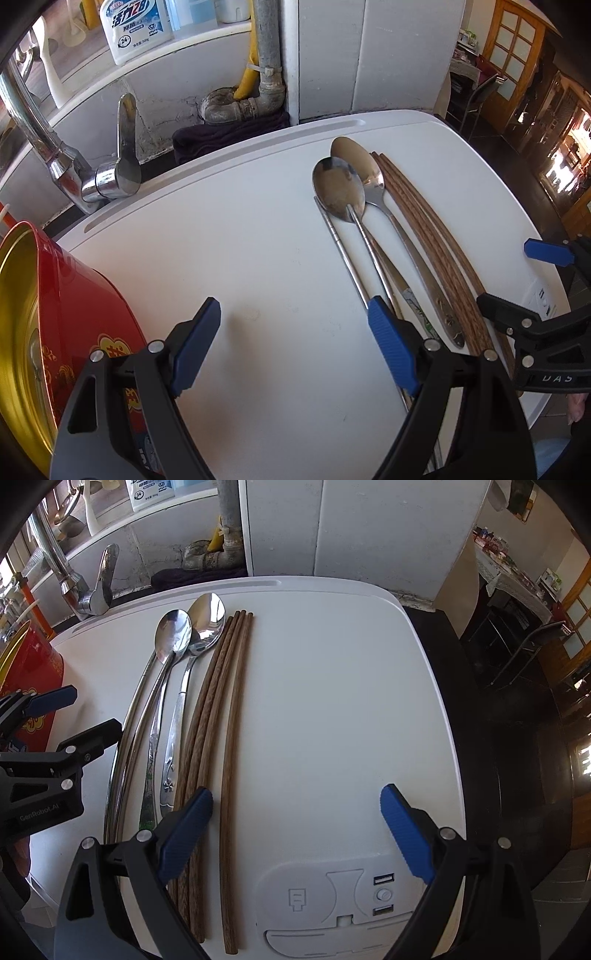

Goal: Organize utensils
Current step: 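Grasp the long steel chopstick with the left tool while the right tool grasps a wooden chopstick, then carry the steel chopstick in the left tool while the right tool carries the wooden chopstick over the tin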

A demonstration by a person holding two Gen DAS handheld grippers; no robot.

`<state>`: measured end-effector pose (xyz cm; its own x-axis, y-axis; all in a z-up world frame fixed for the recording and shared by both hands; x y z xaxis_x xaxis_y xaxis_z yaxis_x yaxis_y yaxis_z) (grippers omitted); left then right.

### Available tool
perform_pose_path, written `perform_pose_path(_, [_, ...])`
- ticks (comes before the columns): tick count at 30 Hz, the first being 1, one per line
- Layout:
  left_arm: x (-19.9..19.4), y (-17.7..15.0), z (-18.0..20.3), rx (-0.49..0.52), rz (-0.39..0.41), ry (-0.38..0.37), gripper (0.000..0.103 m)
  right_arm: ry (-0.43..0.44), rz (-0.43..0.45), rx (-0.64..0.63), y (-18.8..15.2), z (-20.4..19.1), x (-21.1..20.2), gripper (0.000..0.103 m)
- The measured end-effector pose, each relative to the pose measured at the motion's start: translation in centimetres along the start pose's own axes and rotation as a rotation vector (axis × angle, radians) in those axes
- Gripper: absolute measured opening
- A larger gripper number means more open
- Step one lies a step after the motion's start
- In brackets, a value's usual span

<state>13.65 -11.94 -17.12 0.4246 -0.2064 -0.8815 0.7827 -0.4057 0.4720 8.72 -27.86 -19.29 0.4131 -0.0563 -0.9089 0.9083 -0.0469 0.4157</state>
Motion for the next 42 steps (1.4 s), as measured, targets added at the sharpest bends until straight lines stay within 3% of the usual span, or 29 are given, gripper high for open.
perform_pose_path(9, [0.6,0.0,1.5,0.032,-0.009,-0.011,0.080,0.013,-0.001,-0.001,-0.1,-0.1,0.1,0.089])
perform_pose_path(11, [0.4,-0.2,1.4,0.008,-0.005,-0.047,0.070,0.026,0.000,0.002,-0.2,-0.2,0.0,0.084])
perform_pose_path(12, [0.3,-0.3,1.3,0.000,0.002,-0.038,0.059,0.029,0.003,-0.002,-0.3,-0.4,-0.1,0.082])
perform_pose_path(13, [0.0,-0.3,1.3,0.000,0.012,-0.043,0.037,0.038,0.010,-0.014,-0.3,-0.7,-0.4,0.072])
perform_pose_path(14, [-0.1,-0.3,1.4,0.005,0.014,-0.053,0.023,0.050,0.018,-0.030,-0.4,-1.1,-0.7,0.048])
perform_pose_path(15, [-0.2,-0.3,1.3,-0.005,0.003,-0.076,0.009,0.061,0.017,-0.042,-0.4,-1.5,-1.0,0.031])
perform_pose_path(16, [-0.2,-0.3,1.2,-0.025,-0.009,-0.108,0.005,0.077,0.004,-0.048,-0.5,-1.9,-1.1,0.008])
perform_pose_path(22, [-1.6,-0.2,0.1,-0.094,-0.002,-0.146,0.005,0.108,0.033,-0.003,-0.5,-1.7,-2.7,0.007])
perform_pose_path(28, [-6.1,0.7,-0.6,-0.104,0.094,-0.150,0.005,0.157,0.142,-0.034,0.6,-2.8,-7.0,0.007])
perform_pose_path(34, [-10.0,0.6,-2.5,-0.121,0.175,-0.116,0.005,0.196,0.181,-0.102,1.2,-5.9,-8.6,0.007])
perform_pose_path(42, [-14.5,-1.9,-7.7,-0.193,0.242,-0.054,0.005,0.259,0.226,-0.208,2.2,-12.2,-10.5,0.007])
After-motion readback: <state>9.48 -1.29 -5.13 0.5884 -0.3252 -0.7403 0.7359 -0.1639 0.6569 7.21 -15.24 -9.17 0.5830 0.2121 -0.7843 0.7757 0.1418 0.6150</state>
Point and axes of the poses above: each gripper's, at about its wrist camera, not at the fingertips, and x roughly the way its jaws point, z to its right, y to its top, the point moved 3 cm from there along x, roughly the way its jaws point, and after that the axes turned 2 degrees about z, right-handed, at the moved point
